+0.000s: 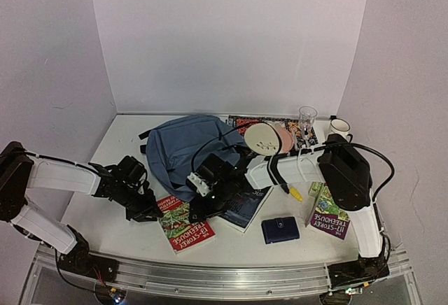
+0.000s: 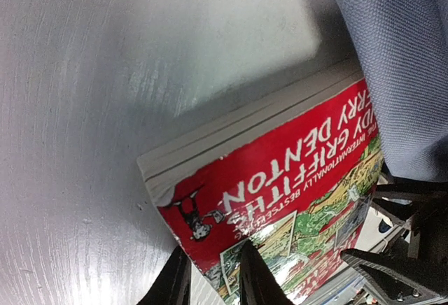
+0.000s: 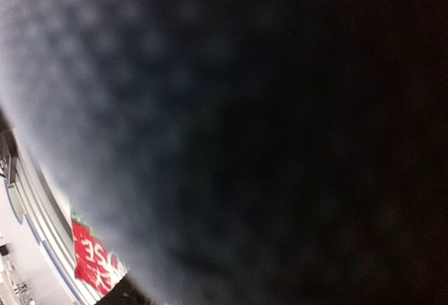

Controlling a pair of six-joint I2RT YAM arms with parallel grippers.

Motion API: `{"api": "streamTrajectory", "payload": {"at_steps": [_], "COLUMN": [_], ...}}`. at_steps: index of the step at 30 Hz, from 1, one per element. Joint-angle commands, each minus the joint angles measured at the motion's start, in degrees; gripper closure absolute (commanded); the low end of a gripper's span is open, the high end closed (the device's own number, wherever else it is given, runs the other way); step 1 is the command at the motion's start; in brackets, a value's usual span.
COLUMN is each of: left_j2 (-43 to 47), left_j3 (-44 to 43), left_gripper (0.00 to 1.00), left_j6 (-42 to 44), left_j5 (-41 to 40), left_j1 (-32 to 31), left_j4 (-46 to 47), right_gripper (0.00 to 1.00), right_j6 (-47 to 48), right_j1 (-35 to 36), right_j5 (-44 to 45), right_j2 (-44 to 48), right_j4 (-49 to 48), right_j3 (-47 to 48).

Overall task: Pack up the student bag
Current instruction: Pick up the book at the center of the board.

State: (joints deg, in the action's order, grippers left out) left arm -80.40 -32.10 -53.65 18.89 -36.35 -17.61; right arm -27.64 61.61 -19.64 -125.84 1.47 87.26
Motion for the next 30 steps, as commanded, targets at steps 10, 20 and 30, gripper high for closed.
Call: {"api": "streamTrajectory", "payload": {"at_steps": [10,20,30], "left_j2": [6.1,15.0,17.1], "left_j3": [4.3,5.9,8.4], "left_gripper": [0.74,0.74,0.75], "left_j6": [-10.9,-20.9,-23.0], "left_j5": [2.4,1.6,0.9], "left_j1": [-1.4,-1.4,-1.4], "left_j4": [16.5,23.8,22.1], "right_gripper": [0.49,0.49,0.48], "right_j6": [-1.8,-2.4,-2.7], "right_j1": [3.1,3.1,3.1], "right_j5": [-9.0,-5.6,-2.8], "right_j2": [3.0,2.6,2.6], "right_j4": [-12.2,-12.1,-12.1], "right_j3": [2.3,0.6,-0.4]}}
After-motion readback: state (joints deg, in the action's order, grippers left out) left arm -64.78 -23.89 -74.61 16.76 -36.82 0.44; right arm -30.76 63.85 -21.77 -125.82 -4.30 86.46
